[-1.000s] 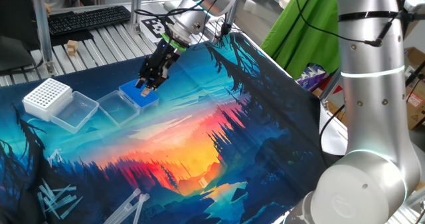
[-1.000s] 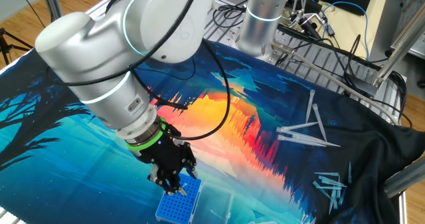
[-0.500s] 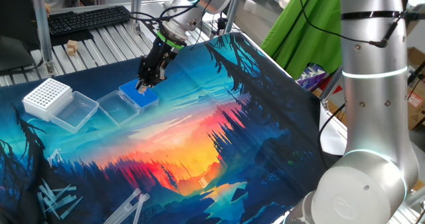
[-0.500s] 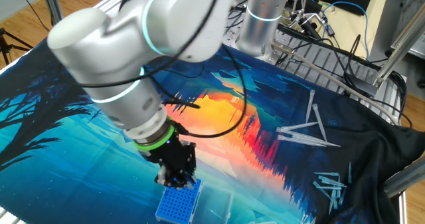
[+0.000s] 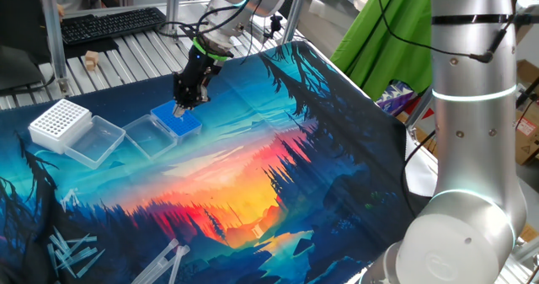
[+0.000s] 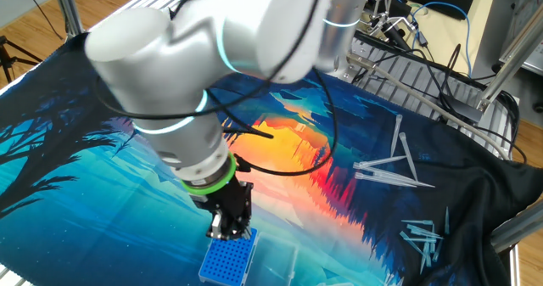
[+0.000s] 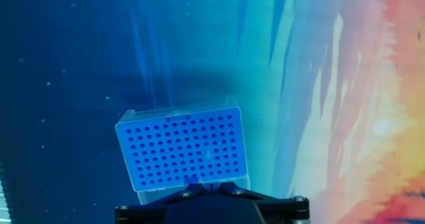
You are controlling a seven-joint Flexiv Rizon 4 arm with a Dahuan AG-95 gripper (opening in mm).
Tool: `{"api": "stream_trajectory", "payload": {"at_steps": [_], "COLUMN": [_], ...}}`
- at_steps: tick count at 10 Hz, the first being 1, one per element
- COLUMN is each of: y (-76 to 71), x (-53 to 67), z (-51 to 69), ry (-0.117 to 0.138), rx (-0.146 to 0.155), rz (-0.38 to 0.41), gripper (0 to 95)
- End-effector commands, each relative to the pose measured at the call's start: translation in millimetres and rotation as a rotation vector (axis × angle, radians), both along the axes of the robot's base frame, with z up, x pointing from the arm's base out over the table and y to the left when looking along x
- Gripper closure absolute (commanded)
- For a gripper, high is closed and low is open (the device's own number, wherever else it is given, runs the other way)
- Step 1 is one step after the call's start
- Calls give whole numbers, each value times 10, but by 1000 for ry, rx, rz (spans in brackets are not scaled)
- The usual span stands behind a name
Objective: Insert a small pipette tip into the holder for small pipette tips
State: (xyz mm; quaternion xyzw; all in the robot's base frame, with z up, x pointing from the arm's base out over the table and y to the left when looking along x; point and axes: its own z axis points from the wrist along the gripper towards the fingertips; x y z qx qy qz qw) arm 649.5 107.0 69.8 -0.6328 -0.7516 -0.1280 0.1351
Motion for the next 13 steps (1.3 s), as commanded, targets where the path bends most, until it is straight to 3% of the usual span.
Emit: {"api": "stream_trajectory", "payload": {"at_steps": [1, 5, 7, 10, 11, 13], "y": [-12, -17, -23, -50, -61, -74], "x": [3, 7, -9, -14, -7, -19], "z": [-37, -45, 89, 325, 386, 452], "ry": [-20, -19, -47, -120, -132, -137], "rx": [-21, -32, -97, -120, -141, -151], "rz": [28, 30, 83, 120, 133, 126], "gripper": [950, 950, 950, 950, 950, 950]}}
